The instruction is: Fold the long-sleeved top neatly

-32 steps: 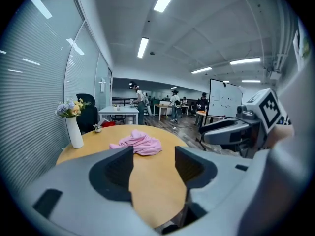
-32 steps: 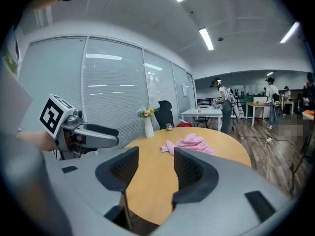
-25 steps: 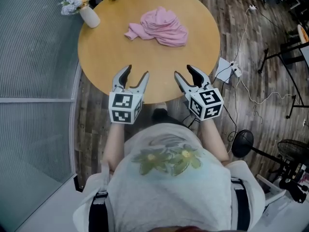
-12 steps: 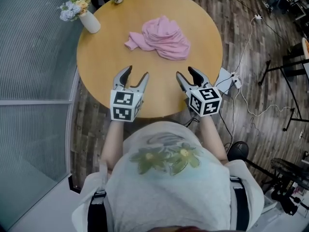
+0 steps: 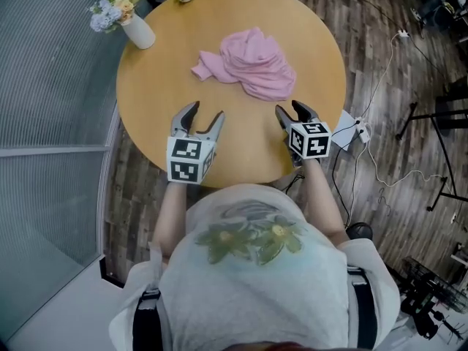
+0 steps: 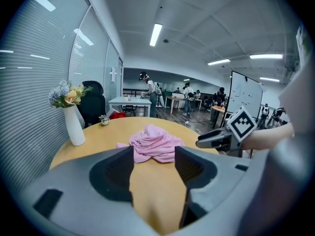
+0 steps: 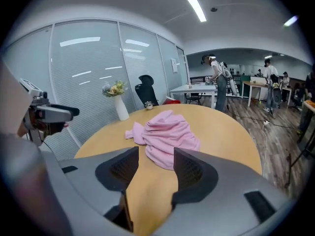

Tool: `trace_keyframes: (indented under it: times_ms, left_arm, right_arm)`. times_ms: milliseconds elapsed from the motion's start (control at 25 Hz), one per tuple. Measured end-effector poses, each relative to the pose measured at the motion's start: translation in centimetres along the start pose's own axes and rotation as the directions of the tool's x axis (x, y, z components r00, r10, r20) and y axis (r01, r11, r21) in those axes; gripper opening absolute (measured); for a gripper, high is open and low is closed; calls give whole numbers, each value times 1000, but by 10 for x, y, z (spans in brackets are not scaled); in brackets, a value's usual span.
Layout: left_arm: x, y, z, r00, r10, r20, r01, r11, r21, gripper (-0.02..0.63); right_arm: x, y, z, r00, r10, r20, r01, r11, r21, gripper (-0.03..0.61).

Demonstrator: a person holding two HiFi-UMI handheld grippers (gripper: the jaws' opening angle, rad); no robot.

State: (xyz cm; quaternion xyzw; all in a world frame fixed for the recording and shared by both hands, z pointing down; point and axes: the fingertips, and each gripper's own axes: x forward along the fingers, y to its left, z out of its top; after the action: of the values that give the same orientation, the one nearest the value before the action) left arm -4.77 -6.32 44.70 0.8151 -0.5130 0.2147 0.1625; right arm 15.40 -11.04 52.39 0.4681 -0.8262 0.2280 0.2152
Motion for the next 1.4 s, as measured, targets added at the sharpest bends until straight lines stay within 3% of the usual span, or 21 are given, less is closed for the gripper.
trace_keyframes:
  times_ms: [160,280,480,600,640,680,760,1000,1200,1400]
  left_arm:
    - [12,2,-9,999,-3,-42,3,1000,1,244]
    - [21,-1,-16,998,-7,-69,7,1000,2,244]
    - [30,-4,-25,994,-14,-107,14,1000,0,244]
    - [33,-4,-29,993,-18,-121,18,1000,2,244]
    - [35,-4,-31,992,-18,-125,19,1000,3,244]
    - [36,-4,-33,991,-19,-129,20,1000,3,244]
    - [38,-5,-36,991,-22,-134,23,1000,1,244]
    - [47,-20,-48,985,-53,-163,58,998,26,244]
    - [52,-53,-55,976,-103,-194,122,988,92,244]
    - [65,-69,-62,971,-118,-208,155,973,171,244]
  right_arm:
    - [37,-36,-18,994,-81,-70,76,994,-74,216]
    - [58,-60,-29,989,-95,-115,93,995,-20,216]
    - [86,-86,-48,982,-73,-173,102,981,164,218]
    - [92,-90,-57,973,-87,-213,117,984,131,213]
    - [93,-88,-58,972,-85,-218,111,988,112,161]
    - [92,-84,-57,975,-74,-212,97,990,100,79]
    - [89,-70,-49,984,-22,-177,40,994,99,51]
    - [59,-10,-12,989,139,-46,-132,982,133,43]
    - [30,37,20,964,265,37,-267,945,189,43]
    - [7,73,49,932,344,111,-359,916,178,43]
